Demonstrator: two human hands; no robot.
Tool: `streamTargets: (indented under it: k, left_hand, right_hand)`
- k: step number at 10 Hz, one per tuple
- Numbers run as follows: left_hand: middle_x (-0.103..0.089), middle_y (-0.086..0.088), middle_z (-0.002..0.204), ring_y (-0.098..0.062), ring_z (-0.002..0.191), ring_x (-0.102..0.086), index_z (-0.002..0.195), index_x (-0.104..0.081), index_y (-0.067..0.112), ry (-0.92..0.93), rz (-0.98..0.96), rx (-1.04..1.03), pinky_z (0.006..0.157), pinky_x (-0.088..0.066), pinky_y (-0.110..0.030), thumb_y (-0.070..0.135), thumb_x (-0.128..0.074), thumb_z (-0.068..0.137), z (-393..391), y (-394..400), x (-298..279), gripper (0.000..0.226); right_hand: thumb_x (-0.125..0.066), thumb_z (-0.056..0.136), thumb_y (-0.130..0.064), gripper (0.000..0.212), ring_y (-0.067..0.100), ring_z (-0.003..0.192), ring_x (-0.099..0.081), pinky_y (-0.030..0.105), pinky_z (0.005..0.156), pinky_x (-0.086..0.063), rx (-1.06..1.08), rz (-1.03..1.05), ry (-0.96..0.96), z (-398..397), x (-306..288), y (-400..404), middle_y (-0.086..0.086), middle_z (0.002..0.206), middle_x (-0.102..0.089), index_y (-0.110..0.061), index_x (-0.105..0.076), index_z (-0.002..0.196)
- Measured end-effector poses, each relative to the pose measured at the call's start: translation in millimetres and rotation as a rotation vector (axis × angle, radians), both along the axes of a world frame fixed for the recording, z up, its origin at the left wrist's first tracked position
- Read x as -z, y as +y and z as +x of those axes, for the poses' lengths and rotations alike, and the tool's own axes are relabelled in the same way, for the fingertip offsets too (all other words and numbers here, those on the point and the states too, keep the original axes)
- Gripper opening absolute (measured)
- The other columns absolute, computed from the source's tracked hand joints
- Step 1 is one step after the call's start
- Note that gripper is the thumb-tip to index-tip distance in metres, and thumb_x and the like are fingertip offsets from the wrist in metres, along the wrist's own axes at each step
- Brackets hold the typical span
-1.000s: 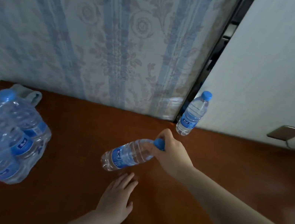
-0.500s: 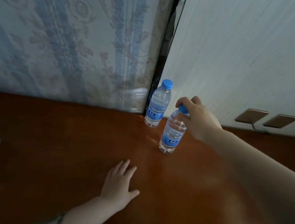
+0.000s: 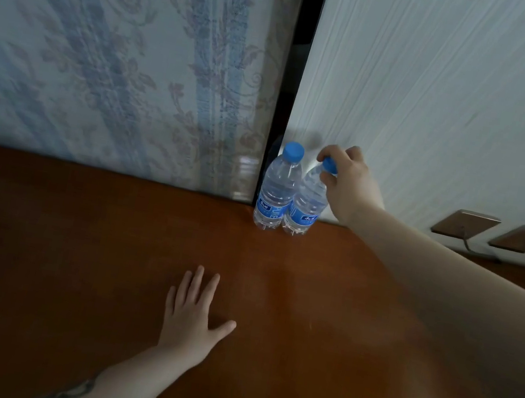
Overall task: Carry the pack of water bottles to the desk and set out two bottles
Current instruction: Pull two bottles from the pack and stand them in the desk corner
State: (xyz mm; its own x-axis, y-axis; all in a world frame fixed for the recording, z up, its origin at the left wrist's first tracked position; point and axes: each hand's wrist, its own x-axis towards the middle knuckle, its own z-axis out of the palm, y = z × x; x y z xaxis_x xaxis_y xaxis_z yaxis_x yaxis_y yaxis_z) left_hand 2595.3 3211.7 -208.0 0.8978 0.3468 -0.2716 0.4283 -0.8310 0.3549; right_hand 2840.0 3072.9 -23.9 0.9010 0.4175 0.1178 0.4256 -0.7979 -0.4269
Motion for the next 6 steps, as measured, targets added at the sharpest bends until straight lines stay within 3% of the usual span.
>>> streamTargets:
  k: [3,4,5,6]
  left_hand:
    - [0.016,0.004,0.159,-0.018,0.144,0.018,0.147,0.004,0.038,0.002,0.004,-0.001,0.116,0.007,-0.044,0.073,-0.041,0.078,-1.6,-0.4,3.1,0.090]
    - [0.016,0.004,0.159,-0.018,0.144,0.018,0.147,0.005,0.038,0.001,0.012,0.004,0.116,0.007,-0.044,0.073,-0.041,0.078,-1.3,-0.2,3.8,0.090]
    - [0.016,0.004,0.159,-0.019,0.144,0.017,0.147,0.004,0.038,-0.003,0.017,0.005,0.116,0.007,-0.044,0.073,-0.040,0.078,-1.9,-0.3,3.4,0.090]
    - [0.015,0.003,0.159,-0.019,0.144,0.016,0.147,0.004,0.038,0.009,0.013,0.011,0.116,0.006,-0.045,0.073,-0.041,0.078,-0.8,-0.1,2.5,0.090]
  right_hand:
    - [-0.054,0.093,-0.012,0.026,0.031,0.079,-0.054,0.033,0.062,-0.042,-0.012,-0.044,-0.039,7.8,-3.4,6.2,0.013,0.111,-0.048,-0.017,-0.053,0.118]
    - [-0.056,0.089,-0.017,0.031,0.032,0.097,-0.054,0.036,0.066,-0.044,0.025,-0.127,-0.042,7.1,-9.2,7.3,0.011,0.115,-0.050,-0.023,-0.053,0.119]
    - [-0.063,0.079,-0.030,0.046,0.030,0.120,-0.042,0.042,0.095,-0.037,-0.013,-0.227,-0.183,3.5,-16.9,15.9,0.007,0.127,-0.052,-0.027,-0.052,0.123]
    - [-0.063,0.079,-0.049,0.052,0.027,0.120,-0.047,0.041,0.102,-0.030,-0.126,-0.201,-0.193,-1.2,-19.1,32.7,0.003,0.128,-0.057,-0.026,-0.051,0.124]
